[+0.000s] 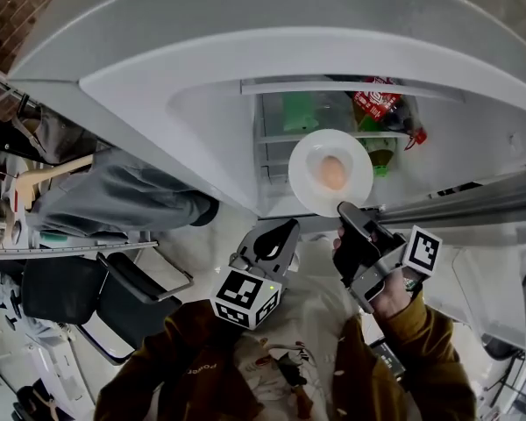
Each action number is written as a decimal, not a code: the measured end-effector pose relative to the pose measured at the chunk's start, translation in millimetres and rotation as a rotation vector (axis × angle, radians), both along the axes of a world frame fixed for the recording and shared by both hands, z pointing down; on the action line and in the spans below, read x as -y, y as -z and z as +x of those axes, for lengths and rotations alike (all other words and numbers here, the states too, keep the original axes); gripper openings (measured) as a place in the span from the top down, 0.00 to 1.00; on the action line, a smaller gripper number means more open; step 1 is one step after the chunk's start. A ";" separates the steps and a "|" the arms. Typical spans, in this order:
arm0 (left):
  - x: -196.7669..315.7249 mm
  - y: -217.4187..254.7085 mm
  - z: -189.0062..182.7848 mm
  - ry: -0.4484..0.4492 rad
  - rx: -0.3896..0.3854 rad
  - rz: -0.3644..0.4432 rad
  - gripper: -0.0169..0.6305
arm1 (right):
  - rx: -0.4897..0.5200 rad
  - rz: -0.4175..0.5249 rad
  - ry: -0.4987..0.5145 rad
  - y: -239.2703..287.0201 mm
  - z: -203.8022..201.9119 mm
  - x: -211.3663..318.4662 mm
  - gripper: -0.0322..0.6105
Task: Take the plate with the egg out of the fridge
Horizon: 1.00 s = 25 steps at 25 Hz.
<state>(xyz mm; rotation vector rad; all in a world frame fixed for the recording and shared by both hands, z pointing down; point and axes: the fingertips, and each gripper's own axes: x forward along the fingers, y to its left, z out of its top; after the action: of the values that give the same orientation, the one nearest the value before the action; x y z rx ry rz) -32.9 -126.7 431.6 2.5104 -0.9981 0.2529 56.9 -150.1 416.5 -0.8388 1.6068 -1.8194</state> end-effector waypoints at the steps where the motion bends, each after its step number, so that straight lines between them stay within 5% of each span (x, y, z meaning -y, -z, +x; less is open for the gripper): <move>1: 0.8 0.1 -0.3 0.001 0.001 0.000 0.96 | 0.002 0.002 0.002 -0.2 -1.0 -0.5 0.92; 25: 2.8 -5.2 -3.5 -0.010 0.004 -0.026 0.96 | 0.011 -0.014 0.011 -17.2 -4.4 -18.3 0.92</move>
<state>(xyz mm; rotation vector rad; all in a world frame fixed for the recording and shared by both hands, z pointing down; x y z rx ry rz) -36.4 -129.5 436.8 2.4932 -0.9778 0.2724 52.5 -131.8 433.7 -0.8268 1.5963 -1.8421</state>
